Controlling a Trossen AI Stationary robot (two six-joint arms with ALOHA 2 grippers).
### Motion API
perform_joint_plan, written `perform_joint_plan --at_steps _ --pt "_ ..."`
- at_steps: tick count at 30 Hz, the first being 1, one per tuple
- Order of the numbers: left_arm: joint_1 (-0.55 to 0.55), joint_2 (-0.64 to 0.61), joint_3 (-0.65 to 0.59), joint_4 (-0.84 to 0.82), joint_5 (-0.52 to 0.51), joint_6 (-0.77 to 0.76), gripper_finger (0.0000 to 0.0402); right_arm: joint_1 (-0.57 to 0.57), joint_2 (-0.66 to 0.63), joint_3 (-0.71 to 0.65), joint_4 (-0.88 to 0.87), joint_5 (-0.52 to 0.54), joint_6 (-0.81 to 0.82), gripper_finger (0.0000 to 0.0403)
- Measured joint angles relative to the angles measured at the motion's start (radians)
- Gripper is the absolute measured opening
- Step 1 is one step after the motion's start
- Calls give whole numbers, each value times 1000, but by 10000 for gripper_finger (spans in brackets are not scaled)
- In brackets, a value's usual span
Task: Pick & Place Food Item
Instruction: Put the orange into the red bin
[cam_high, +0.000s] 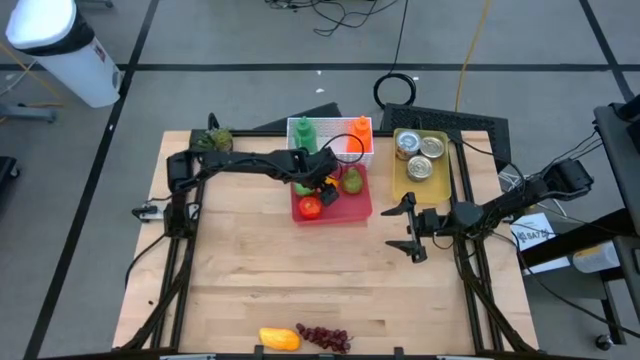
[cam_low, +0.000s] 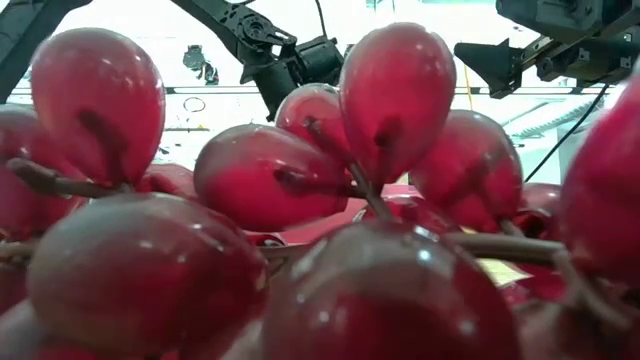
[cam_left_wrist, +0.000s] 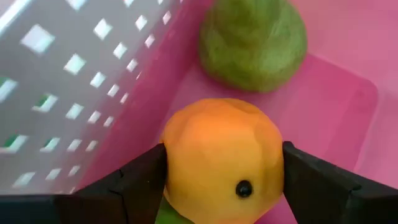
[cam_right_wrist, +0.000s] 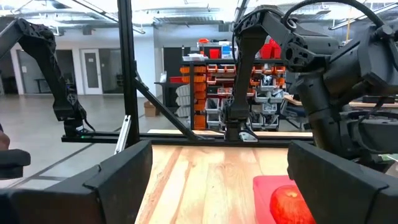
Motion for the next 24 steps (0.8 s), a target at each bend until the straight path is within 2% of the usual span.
perform_joint_plan --at_steps 8,24 --pt "4 22 0 7 -4 -1 283 0 0 0 -5 -1 0 356" --pt "3 32 -1 9 -6 3 348 0 1 0 -9 -2 0 357"
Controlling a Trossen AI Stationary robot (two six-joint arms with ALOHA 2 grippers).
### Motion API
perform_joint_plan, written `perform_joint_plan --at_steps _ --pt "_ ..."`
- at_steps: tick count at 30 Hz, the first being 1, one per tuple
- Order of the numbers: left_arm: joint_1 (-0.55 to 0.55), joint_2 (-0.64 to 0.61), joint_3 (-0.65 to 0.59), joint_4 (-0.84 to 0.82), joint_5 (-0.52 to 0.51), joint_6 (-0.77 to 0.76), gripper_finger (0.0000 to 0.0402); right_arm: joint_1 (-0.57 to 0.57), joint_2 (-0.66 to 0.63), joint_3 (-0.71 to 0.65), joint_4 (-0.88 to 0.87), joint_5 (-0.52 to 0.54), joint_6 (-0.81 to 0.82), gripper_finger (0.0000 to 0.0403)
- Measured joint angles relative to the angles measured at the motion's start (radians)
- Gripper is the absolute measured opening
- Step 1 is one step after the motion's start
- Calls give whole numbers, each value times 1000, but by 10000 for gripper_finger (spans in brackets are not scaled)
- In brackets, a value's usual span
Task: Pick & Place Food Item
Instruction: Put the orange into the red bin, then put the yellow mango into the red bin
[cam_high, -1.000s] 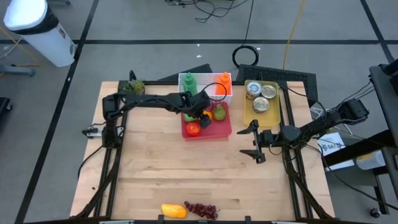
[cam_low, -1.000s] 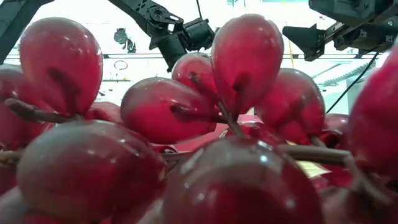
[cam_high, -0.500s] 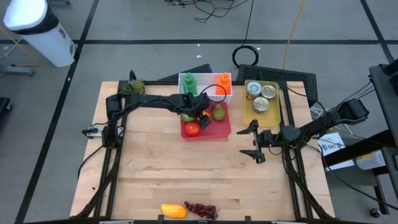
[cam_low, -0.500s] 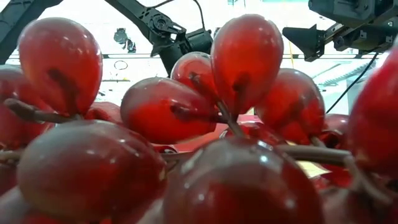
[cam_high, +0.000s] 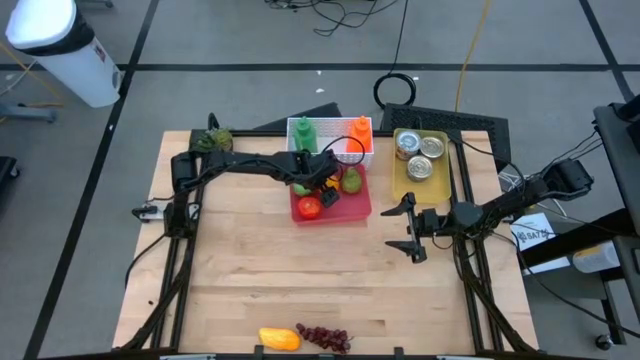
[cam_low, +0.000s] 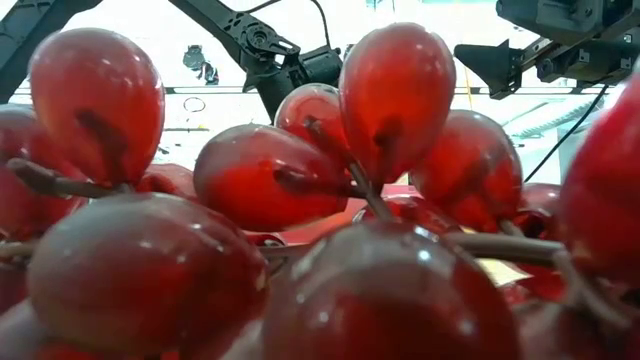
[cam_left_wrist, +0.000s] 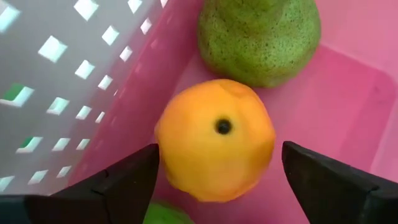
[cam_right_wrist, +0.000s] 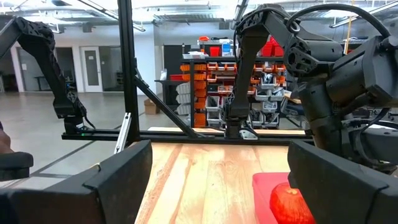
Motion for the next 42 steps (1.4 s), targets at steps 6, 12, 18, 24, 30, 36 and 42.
perform_joint_plan --at_steps 6,12,18,24,30,36,42 --pt "0 0 0 0 0 49 339 0 0 0 -8 0 1 357" --pt "2 -38 0 -5 0 89 330 0 0 0 -14 0 0 357" --pt "1 -154 0 -39 9 125 336 0 0 0 -21 0 0 357" --pt "-40 -319 0 -165 53 38 342 0 0 0 -22 0 1 357" --pt "-211 -422 0 -319 63 -56 334 0 0 0 -30 0 3 357" --pt "-470 -422 -1 -410 61 -207 326 0 0 0 -32 0 3 357" --pt "-720 -413 -71 -290 59 -397 332 0 0 0 -31 0 3 357"
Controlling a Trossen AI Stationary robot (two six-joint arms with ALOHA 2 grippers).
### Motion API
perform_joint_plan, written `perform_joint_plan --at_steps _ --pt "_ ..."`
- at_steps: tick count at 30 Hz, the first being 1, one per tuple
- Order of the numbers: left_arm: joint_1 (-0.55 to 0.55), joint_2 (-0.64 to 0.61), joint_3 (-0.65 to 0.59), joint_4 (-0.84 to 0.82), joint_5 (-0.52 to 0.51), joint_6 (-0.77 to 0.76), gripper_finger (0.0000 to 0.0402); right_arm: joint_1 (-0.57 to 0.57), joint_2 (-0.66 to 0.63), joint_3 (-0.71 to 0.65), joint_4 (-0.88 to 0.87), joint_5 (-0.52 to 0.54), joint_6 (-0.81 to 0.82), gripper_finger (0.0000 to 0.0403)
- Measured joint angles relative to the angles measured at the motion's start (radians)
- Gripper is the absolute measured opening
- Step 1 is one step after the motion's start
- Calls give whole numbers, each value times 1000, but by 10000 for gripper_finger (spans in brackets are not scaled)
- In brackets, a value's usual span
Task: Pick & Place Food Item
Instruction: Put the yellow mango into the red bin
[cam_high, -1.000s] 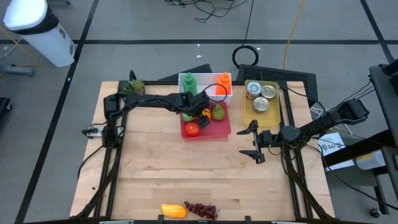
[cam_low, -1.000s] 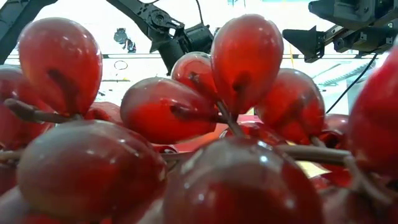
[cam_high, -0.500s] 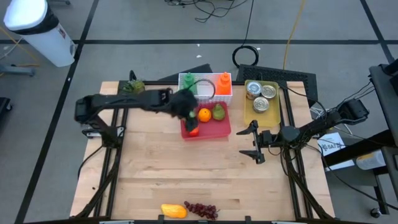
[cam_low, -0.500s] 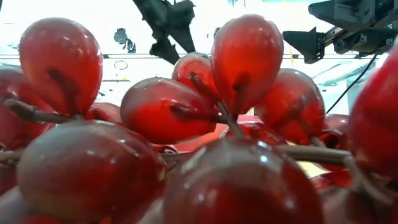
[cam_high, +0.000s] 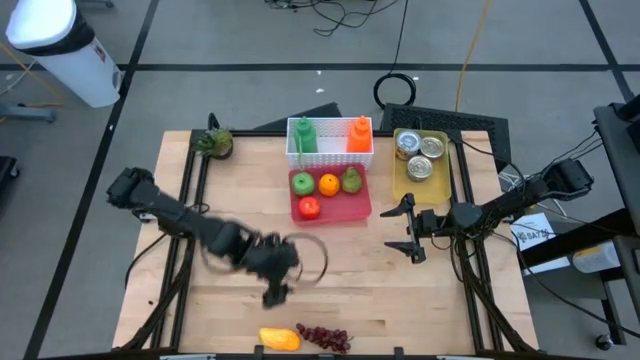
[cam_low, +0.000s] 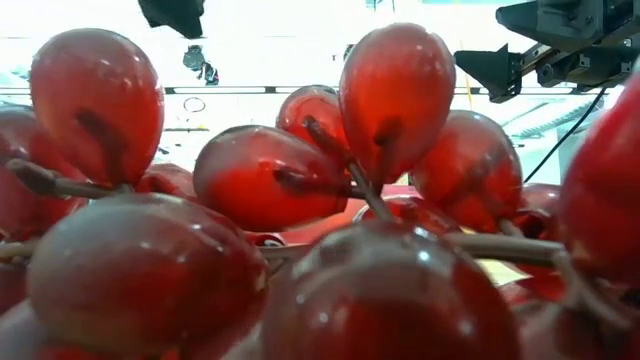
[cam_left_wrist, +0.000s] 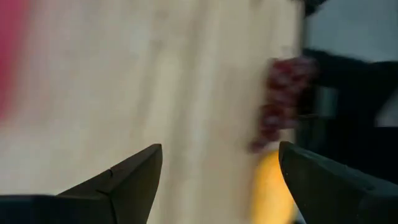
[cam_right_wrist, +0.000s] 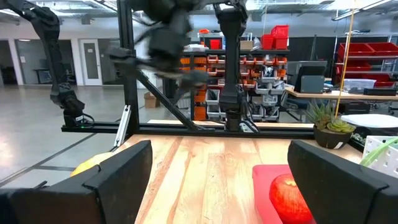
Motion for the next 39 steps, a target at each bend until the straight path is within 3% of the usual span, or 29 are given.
perform_joint_plan --at_steps 7,13,24,32,39 --pt "-232 31 -142 383 -82 -128 324 0 0 0 12 0 1 357" --pt "-332 145 -160 473 -84 -140 308 0 0 0 35 0 8 357" --pt "-339 362 -159 494 -20 -190 285 0 0 0 56 -1 8 357" --pt "-320 422 -154 473 -17 -182 285 0 0 0 54 0 8 357" --pt "-278 418 -155 447 -6 -57 227 0 0 0 47 0 8 357"
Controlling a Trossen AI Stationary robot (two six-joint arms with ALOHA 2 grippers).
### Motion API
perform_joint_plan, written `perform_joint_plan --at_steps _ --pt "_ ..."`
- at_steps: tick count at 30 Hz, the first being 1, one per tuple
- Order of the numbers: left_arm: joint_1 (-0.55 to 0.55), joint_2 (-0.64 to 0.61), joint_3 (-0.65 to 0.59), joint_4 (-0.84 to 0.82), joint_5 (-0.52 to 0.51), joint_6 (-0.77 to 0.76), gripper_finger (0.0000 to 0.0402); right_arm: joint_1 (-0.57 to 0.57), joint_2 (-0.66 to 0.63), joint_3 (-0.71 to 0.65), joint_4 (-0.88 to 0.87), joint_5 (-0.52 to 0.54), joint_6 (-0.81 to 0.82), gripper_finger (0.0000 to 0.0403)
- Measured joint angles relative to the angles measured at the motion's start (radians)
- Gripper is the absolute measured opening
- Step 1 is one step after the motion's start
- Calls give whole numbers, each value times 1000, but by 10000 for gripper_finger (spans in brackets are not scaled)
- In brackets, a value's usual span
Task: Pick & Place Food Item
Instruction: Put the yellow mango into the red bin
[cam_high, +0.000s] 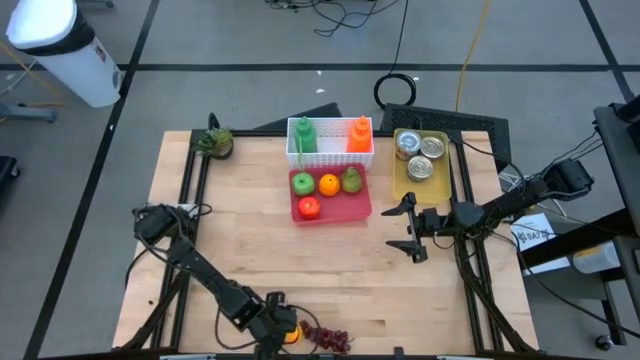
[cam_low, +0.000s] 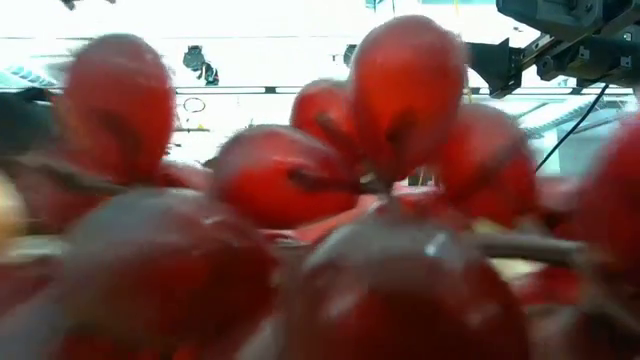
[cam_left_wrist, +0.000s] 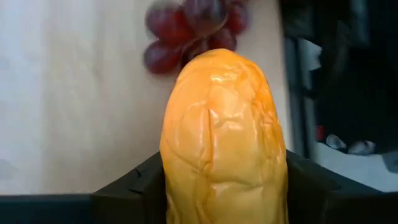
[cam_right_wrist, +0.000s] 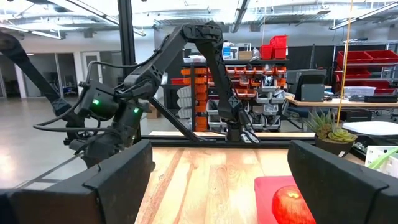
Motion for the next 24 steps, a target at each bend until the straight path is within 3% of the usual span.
perform_joint_plan --at_steps 8,14,20,24 --pt "124 -132 -9 -71 -14 75 220 0 0 0 -7 0 0 357" --pt "243 -296 -7 -186 -74 211 245 0 0 0 -22 0 -6 357" --pt "396 -450 -5 -88 -168 369 230 0 0 0 -45 0 -8 357" --pt "511 -503 -4 80 -230 567 227 0 0 0 -52 0 -9 357"
